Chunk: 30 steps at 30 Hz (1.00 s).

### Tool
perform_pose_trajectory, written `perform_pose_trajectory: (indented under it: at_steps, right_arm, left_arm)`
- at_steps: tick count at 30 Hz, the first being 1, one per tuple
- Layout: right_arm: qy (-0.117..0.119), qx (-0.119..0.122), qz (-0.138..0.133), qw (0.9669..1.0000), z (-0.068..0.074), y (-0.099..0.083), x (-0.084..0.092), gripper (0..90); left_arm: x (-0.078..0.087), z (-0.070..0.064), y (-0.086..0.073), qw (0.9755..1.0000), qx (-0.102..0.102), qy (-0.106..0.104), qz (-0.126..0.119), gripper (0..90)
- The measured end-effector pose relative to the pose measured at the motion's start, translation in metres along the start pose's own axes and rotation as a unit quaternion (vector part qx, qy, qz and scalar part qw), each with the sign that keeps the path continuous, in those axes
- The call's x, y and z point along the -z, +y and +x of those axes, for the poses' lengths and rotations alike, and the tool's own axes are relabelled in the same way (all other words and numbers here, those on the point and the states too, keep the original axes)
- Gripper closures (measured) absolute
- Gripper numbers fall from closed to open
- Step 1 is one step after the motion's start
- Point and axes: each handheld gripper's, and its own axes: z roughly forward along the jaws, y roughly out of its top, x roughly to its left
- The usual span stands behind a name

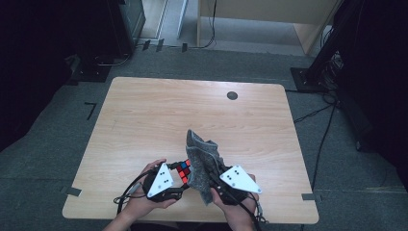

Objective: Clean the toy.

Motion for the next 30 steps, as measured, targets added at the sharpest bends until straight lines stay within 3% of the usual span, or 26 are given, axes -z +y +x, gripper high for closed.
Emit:
perform_pose_trajectory:
  at_steps: [2,5,6,9,11,13,17,19,22,23,26,28,30]
  right_arm:
    - [0.043,-0.027,0.0,0.9987,0.0,-0.001,-0.001,72.4]
    - [0.048,-0.028,-0.005,0.9984,0.001,-0.004,-0.003,72.9]
    - [0.046,-0.029,0.0,0.9985,-0.001,-0.005,-0.004,73.0]
    - [0.007,-0.012,0.028,0.9995,-0.01,-0.01,-0.008,72.9]
    - [-0.014,0.0,0.063,0.9979,-0.017,-0.014,-0.013,72.7]
    - [-0.019,-0.006,0.077,0.9968,-0.022,-0.017,-0.015,72.5]
    - [-0.015,-0.033,0.027,0.999,-0.026,-0.008,-0.004,72.6]
    - [0.022,-0.046,-0.015,0.9986,-0.02,0.001,0.006,72.4]
    - [0.066,-0.04,-0.038,0.9963,-0.009,0.008,0.011,72.1]
    - [0.076,-0.035,-0.035,0.9959,-0.005,0.009,0.01,72.1]
    - [0.075,-0.026,-0.011,0.9968,0.0,0.002,0.002,72.4]
    - [0.069,-0.04,-0.008,0.9968,-0.005,-0.005,-0.002,72.6]
    - [0.032,-0.018,0.021,0.9991,-0.012,-0.01,-0.006,72.8]
  left_arm:
    - [0.004,0.001,0.001,0.9998,-0.004,-0.006,-0.019,34.4]
    - [0.007,0.0,0.001,0.9996,-0.015,0.0,-0.022,34.4]
    - [0.008,0.0,0.001,0.9995,-0.015,-0.004,-0.028,34.4]
    - [0.01,0.001,0.002,0.9993,-0.011,-0.006,-0.035,34.4]
    - [0.011,0.002,0.002,0.999,-0.008,-0.009,-0.042,34.4]
    - [0.012,0.003,0.002,0.9991,-0.009,-0.007,-0.04,34.4]
    - [0.012,0.006,0.001,0.9993,-0.007,-0.007,-0.036,34.4]
    - [0.011,0.005,0.001,0.9993,-0.006,-0.01,-0.035,34.4]
    - [0.009,0.003,0.001,0.9993,-0.009,-0.015,-0.034,34.4]
    - [0.009,0.002,0.001,0.9992,-0.01,-0.016,-0.034,34.4]
    - [0.011,0.0,0.005,0.9994,-0.016,-0.013,-0.026,34.4]
    - [0.011,0.0,0.004,0.9995,-0.024,-0.009,-0.021,34.4]
    - [0.014,0.003,0.004,0.9993,-0.017,-0.012,-0.031,34.4]
